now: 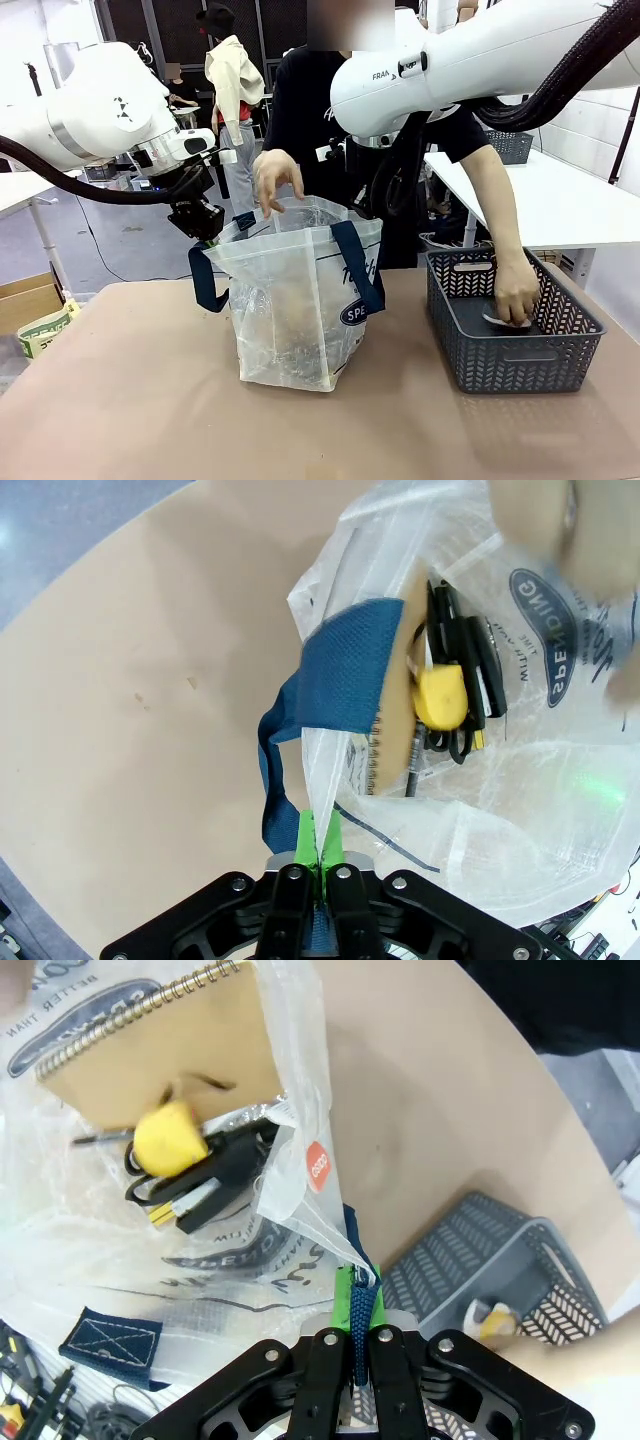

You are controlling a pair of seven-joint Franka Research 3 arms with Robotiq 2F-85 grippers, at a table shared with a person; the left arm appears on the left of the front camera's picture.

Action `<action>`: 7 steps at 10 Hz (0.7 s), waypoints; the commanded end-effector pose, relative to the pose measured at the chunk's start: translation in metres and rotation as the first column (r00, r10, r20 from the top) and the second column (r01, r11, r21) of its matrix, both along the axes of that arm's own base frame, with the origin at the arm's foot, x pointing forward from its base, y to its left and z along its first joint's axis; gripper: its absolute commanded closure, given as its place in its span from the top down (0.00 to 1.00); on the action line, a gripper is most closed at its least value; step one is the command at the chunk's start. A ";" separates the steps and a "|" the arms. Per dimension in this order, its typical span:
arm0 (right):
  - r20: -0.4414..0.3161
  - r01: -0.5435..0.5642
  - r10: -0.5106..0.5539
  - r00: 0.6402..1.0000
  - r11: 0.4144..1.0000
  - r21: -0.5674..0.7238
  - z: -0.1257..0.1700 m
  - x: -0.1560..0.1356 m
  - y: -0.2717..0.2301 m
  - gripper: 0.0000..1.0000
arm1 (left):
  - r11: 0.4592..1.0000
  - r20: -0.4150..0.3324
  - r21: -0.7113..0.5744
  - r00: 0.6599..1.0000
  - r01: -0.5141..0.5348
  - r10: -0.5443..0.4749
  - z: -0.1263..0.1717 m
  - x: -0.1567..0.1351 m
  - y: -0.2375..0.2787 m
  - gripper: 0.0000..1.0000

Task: Transfer purchased items from the store into the shopping bag.
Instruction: Move the Reusable shopping bag to the right side of the table.

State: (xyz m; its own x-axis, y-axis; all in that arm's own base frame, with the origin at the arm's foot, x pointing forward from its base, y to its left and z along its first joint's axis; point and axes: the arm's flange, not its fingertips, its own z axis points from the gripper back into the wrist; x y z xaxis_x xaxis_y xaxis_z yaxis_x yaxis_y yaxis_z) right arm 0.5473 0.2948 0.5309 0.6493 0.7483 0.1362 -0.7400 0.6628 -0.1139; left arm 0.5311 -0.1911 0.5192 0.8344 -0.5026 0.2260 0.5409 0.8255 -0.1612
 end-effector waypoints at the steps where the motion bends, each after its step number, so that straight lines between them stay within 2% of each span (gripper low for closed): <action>1: -0.002 0.002 -0.002 1.000 1.000 -0.002 -0.001 0.000 -0.002 0.00 | 1.000 0.005 -0.001 1.000 -0.004 0.004 0.002 0.000 0.003 0.00; 7: -0.002 0.002 -0.002 1.000 1.000 -0.002 -0.001 0.000 -0.002 0.00 | 1.000 0.005 -0.001 1.000 -0.004 0.004 0.002 0.000 0.003 0.00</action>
